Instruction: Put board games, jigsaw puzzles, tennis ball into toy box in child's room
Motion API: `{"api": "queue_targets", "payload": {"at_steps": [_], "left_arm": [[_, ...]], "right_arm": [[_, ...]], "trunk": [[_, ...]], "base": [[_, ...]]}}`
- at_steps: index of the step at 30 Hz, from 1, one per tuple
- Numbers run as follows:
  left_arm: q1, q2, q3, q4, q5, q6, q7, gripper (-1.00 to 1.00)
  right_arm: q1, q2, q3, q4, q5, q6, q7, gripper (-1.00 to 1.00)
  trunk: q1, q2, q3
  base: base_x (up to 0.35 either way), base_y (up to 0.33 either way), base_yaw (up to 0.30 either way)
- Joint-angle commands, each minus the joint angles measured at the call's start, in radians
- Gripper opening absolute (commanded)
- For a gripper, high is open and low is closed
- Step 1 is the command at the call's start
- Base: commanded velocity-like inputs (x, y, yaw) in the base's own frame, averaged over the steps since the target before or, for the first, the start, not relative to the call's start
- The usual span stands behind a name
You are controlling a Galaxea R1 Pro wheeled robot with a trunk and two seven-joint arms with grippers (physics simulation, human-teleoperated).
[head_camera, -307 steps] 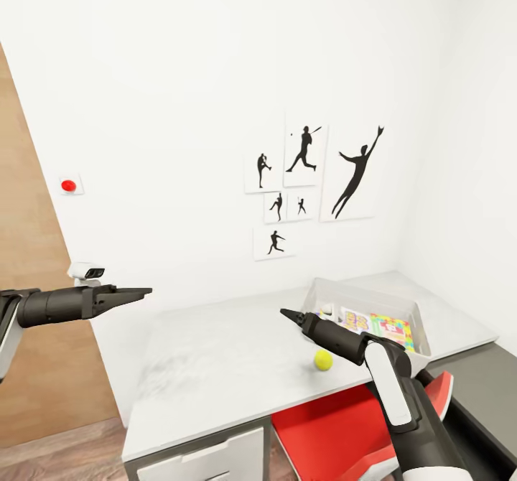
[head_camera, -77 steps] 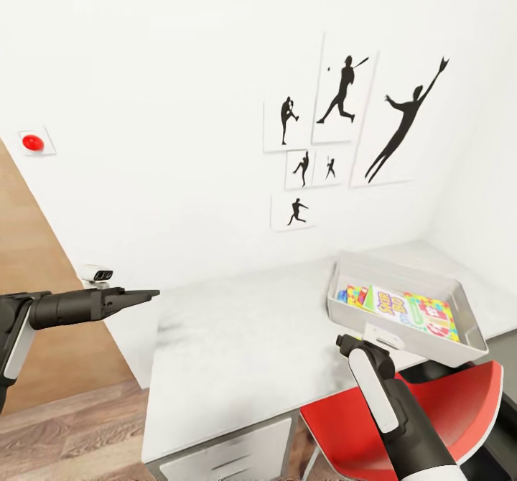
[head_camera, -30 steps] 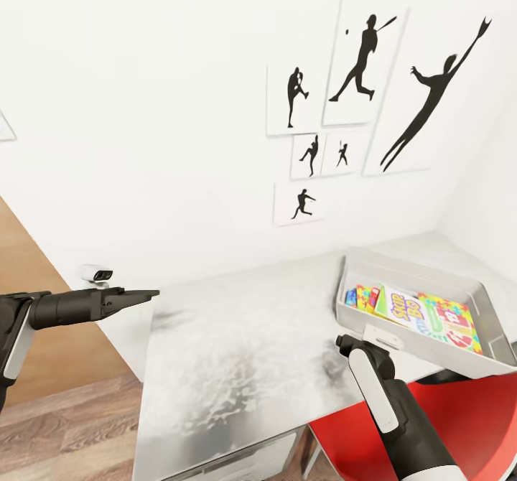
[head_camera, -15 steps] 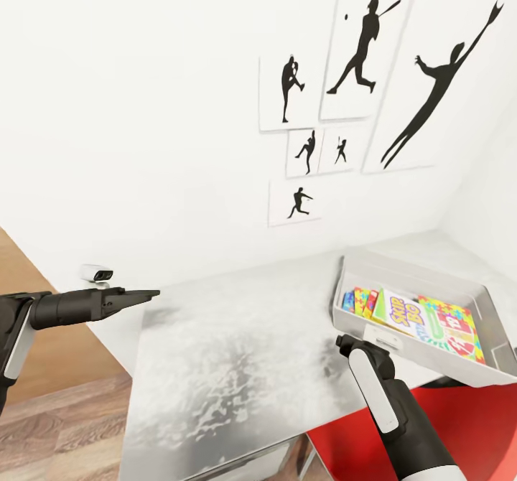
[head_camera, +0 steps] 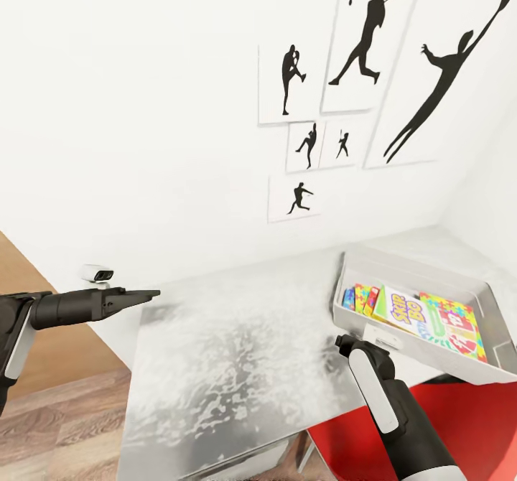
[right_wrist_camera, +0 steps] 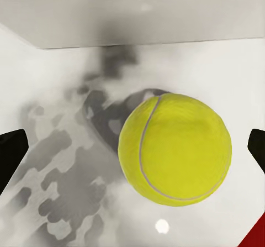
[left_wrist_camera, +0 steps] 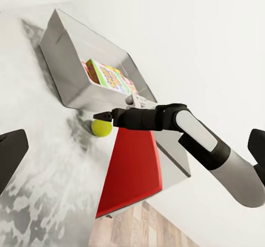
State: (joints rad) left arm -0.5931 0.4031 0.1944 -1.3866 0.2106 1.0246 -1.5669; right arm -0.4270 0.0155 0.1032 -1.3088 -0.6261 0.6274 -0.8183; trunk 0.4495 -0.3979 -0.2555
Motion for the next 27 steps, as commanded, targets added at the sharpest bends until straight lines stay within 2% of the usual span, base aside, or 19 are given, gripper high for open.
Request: {"api": "queue_targets", "payload": {"at_steps": [1,10,14,19,27], "left_arm": [[-0.001,0.000,0.000,0.000,0.000,0.010,-0.004,1.00],[-0.001,0.000,0.000,0.000,0.000,0.010,-0.004,1.00],[-0.001,0.000,-0.001,0.000,0.000,0.010,-0.004,1.00],[-0.001,-0.001,-0.001,0.000,0.000,0.010,-0.004,1.00],[-0.001,-0.001,-0.001,0.000,0.000,0.009,-0.004,1.00]], "right_arm": [[-0.001,0.000,0.001,-0.001,-0.007,0.003,-0.009,1.00],[-0.001,-0.008,0.001,0.000,-0.009,0.004,-0.007,1.00],[-0.001,-0.020,-0.018,0.000,-0.010,0.004,-0.005,1.00],[-0.001,-0.024,-0.038,0.004,-0.010,0.005,-0.004,1.00],[-0.001,-0.024,-0.043,0.006,-0.009,0.005,-0.003,1.00]], "trunk": [[0.001,-0.002,-0.004],[0.001,-0.002,-0.018],[0.001,-0.002,-0.025],[0.001,-0.002,-0.033],[0.001,-0.002,-0.044]], "base": [[0.000,0.000,0.000],[0.000,0.000,0.000],[0.000,0.000,0.000],[0.000,0.000,0.000],[0.000,0.000,0.000]]}}
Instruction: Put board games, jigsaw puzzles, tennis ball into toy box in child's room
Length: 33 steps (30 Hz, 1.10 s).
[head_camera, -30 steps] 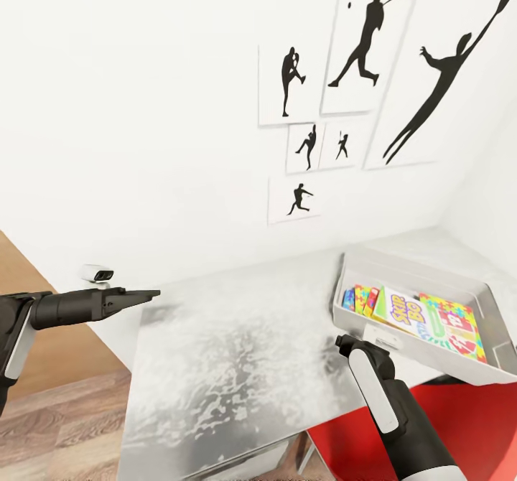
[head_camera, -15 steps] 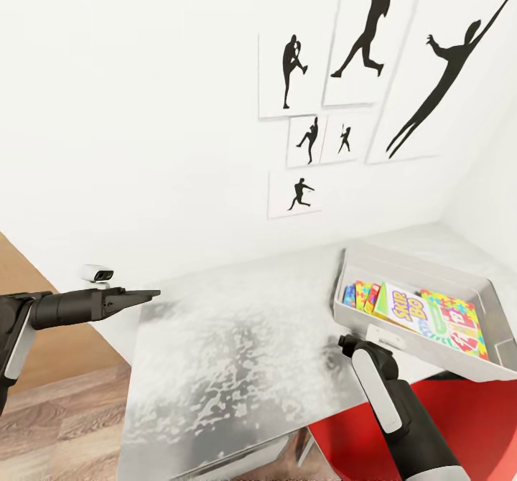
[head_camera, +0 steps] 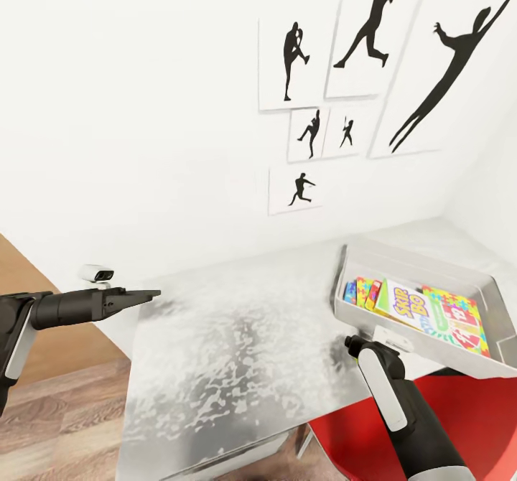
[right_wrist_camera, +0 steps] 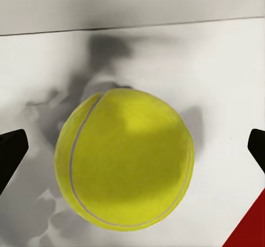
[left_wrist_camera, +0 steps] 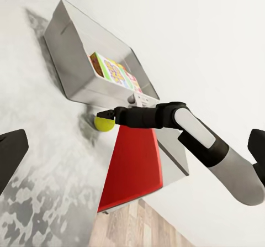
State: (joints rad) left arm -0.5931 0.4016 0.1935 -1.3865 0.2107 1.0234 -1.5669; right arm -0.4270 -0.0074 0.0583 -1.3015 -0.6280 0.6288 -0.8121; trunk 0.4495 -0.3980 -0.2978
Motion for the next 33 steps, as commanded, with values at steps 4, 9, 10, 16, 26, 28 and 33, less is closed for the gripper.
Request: {"api": "queue_targets", "payload": {"at_steps": [4,9,10,16,26,28,33], "left_arm": [[-0.001,0.000,0.000,0.000,-0.001,0.011,-0.004,1.00],[-0.001,0.000,0.000,0.000,-0.001,0.011,-0.004,1.00],[-0.001,0.000,0.000,0.000,-0.001,0.011,-0.004,1.00],[-0.001,0.000,0.000,0.000,-0.001,0.011,-0.004,1.00],[-0.001,0.000,0.000,0.000,-0.001,0.011,-0.004,1.00],[-0.001,0.000,0.000,0.000,-0.001,0.011,-0.004,1.00],[-0.001,0.000,0.000,0.000,-0.001,0.011,-0.004,1.00]], "right_arm": [[-0.001,0.000,0.002,-0.002,-0.004,0.004,-0.009,1.00],[-0.001,0.001,0.003,-0.002,-0.003,0.004,-0.009,1.00],[-0.001,0.000,0.003,-0.002,-0.003,0.004,-0.009,1.00],[-0.001,0.000,0.003,-0.001,-0.004,0.003,-0.009,1.00],[-0.001,0.001,0.003,-0.002,-0.003,0.004,-0.009,1.00],[-0.001,0.001,0.003,-0.002,-0.004,0.005,-0.009,1.00],[-0.001,0.001,0.004,-0.002,-0.004,0.005,-0.009,1.00]], "trunk": [[0.001,-0.002,-0.003],[0.001,-0.002,-0.004],[0.001,-0.002,-0.004],[0.001,-0.002,-0.004],[0.001,-0.002,-0.004],[0.001,-0.002,-0.004],[0.001,-0.002,-0.006]], "base": [[0.000,0.000,0.000],[0.000,0.000,0.000],[0.000,0.000,0.000],[0.000,0.000,0.000],[0.000,0.000,0.000],[0.000,0.000,0.000],[0.000,0.000,0.000]]}}
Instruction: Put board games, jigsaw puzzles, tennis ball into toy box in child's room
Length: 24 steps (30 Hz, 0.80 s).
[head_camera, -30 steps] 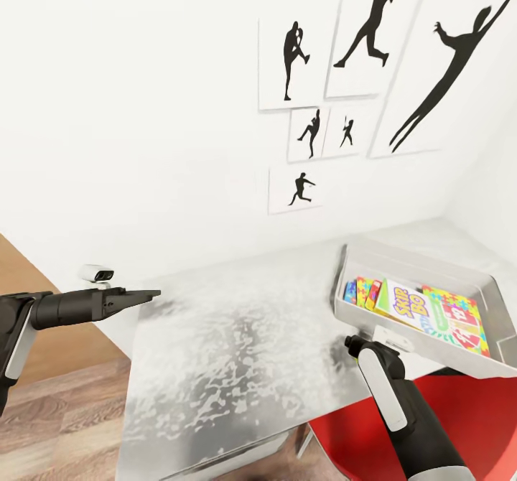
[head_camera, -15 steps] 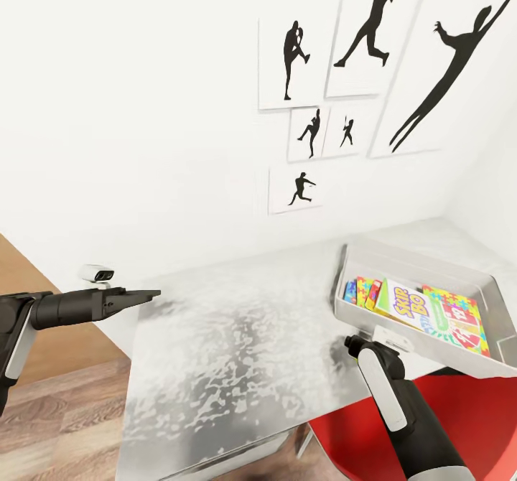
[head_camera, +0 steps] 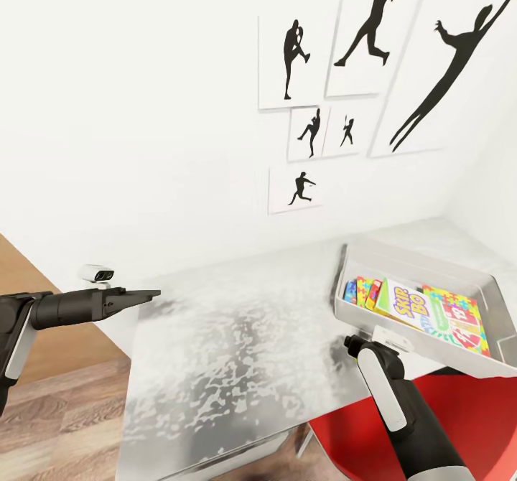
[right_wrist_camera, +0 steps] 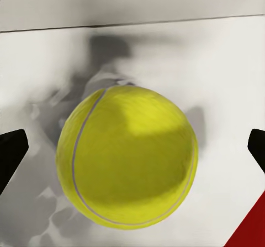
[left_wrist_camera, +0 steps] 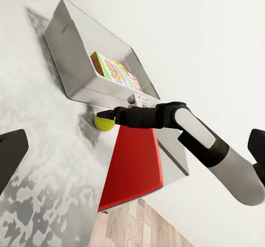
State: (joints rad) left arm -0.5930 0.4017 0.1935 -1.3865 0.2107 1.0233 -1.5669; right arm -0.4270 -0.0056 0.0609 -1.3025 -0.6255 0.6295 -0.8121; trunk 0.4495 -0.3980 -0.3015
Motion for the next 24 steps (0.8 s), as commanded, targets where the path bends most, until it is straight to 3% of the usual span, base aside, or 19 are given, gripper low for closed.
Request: {"api": "queue_targets", "payload": {"at_steps": [1,20,21,24], "left_arm": [[-0.001,0.000,0.000,0.000,-0.001,0.011,-0.004,1.00],[-0.001,0.000,0.000,0.000,-0.001,0.011,-0.004,1.00],[-0.001,0.001,0.000,0.000,-0.001,0.011,-0.004,1.00],[-0.001,0.001,0.000,0.000,-0.001,0.011,-0.004,1.00]], "right_arm": [[-0.001,-0.001,0.002,-0.001,-0.007,0.004,-0.009,1.00],[-0.001,-0.002,-0.001,-0.001,-0.007,0.004,-0.009,1.00],[-0.001,-0.002,-0.001,-0.001,-0.007,0.004,-0.009,-1.00],[-0.001,-0.002,-0.001,-0.001,-0.007,0.004,-0.009,-1.00]], "trunk": [[0.001,-0.002,-0.003],[0.001,-0.002,-0.009],[0.001,-0.002,-0.009],[0.001,-0.002,-0.009]], "base": [[0.000,0.000,0.000],[0.000,0.000,0.000],[0.000,0.000,0.000],[0.000,0.000,0.000]]}}
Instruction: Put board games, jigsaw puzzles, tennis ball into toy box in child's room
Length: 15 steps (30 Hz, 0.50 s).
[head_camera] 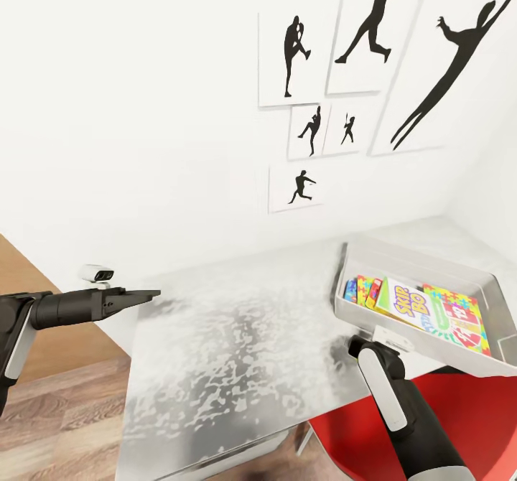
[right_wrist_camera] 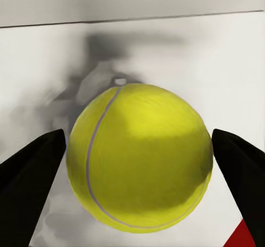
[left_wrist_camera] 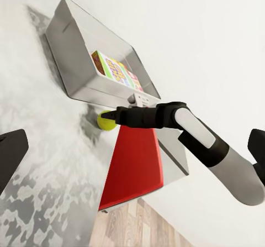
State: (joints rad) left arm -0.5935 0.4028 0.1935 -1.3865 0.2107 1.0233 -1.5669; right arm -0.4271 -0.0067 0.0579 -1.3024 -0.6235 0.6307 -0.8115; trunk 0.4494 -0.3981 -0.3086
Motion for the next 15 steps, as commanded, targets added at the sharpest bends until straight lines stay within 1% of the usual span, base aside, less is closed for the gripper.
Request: {"api": "queue_targets", "payload": {"at_steps": [1,7,15], "left_arm": [[-0.001,0.000,0.000,0.000,-0.001,0.011,-0.004,1.00],[0.000,-0.001,0.000,0.000,-0.001,0.011,-0.004,1.00],[0.000,0.000,0.000,0.000,-0.001,0.011,-0.004,1.00]], "right_arm": [[-0.001,-0.001,0.002,-0.001,-0.009,0.003,-0.009,-1.00],[-0.001,-0.001,0.002,-0.001,-0.018,0.003,-0.006,-1.00],[-0.001,0.001,0.002,-0.001,-0.014,0.003,-0.006,-1.00]], "trunk": [[0.001,-0.002,-0.002],[0.001,-0.002,-0.002],[0.001,-0.002,-0.002]], "base": [[0.000,0.000,0.000],[0.000,0.000,0.000],[0.000,0.000,0.000]]}}
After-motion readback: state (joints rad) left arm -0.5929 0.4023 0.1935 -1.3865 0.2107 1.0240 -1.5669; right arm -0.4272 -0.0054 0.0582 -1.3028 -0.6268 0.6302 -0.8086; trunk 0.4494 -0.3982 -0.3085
